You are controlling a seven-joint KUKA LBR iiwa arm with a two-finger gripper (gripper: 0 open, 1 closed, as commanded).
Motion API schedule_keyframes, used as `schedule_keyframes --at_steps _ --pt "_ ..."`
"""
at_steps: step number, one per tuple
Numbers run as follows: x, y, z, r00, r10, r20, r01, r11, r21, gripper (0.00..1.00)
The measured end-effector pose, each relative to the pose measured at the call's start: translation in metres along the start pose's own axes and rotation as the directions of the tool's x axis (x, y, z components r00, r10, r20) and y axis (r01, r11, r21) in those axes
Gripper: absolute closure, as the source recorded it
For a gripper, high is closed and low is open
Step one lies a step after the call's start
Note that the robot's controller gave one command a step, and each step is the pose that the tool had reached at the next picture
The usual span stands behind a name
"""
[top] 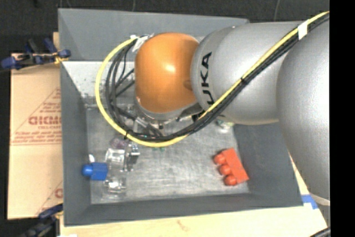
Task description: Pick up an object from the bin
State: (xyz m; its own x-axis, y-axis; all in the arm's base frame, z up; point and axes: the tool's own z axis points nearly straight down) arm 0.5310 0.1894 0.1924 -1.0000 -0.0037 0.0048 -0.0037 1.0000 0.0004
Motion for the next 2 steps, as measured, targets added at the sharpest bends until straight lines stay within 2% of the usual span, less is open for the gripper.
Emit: schedule_keyframes --at_steps 1,2 --pt "0.019 0.044 0.042 1.000 0.007 0.001 -0.007 1.000 -0.001 0.00" --pt "0.017 0.046 0.079 0.977 -0.211 0.029 0.211 0.977 -0.005 0.00"
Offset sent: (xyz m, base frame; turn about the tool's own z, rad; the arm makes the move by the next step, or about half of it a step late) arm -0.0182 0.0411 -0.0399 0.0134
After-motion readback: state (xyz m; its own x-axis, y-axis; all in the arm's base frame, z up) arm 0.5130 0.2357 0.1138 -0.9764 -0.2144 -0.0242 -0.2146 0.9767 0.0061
